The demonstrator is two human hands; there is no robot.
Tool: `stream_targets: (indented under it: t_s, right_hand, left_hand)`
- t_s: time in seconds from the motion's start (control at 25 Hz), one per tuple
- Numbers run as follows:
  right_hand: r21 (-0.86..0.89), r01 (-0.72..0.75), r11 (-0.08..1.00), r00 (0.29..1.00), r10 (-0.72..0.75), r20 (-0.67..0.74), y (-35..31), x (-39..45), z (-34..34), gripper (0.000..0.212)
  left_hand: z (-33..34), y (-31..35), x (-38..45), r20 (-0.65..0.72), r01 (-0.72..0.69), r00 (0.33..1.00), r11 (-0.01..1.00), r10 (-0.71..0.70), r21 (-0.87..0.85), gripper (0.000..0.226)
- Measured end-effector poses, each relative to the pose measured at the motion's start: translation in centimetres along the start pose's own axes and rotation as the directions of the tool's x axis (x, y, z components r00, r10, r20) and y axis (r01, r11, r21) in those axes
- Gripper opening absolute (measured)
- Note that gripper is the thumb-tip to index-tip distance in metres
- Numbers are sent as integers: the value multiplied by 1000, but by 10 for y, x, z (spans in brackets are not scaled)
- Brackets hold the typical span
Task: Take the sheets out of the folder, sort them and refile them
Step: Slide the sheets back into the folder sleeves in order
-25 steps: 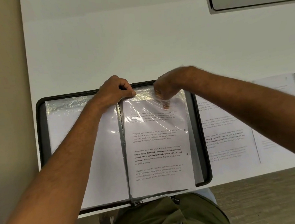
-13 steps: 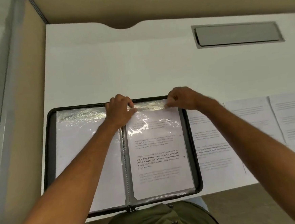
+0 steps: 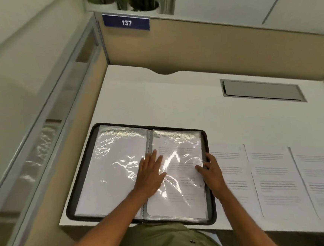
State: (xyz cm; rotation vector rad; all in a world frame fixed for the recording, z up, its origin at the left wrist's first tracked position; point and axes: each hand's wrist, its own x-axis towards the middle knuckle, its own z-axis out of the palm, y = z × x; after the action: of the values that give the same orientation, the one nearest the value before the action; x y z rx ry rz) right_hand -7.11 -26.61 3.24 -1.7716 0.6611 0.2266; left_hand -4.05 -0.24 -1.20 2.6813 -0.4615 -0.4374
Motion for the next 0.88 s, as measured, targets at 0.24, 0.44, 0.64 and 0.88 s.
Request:
stream_targets:
  t_s: [0.24, 0.44, 0.64, 0.88]
  right_hand:
    - [58, -50, 997, 998, 47, 48, 5, -56, -6, 24]
    - [136, -177, 975, 957, 138, 256, 17, -93, -11, 22]
    - [294, -189, 937, 926, 71, 370, 19, -123, 9, 28]
    - [274, -56, 960, 877, -84, 473, -21, -158, 43, 53]
  left_hand:
    - [6, 27, -50, 43, 105, 994, 994, -105, -9, 72]
    - [11, 61, -84, 81, 234, 971, 959, -224, -157, 68]
    - [-7, 94, -113, 124, 276, 961, 849, -247, -451, 63]
    - [-54, 108, -129, 61, 254, 951, 650, -304, -716, 73]
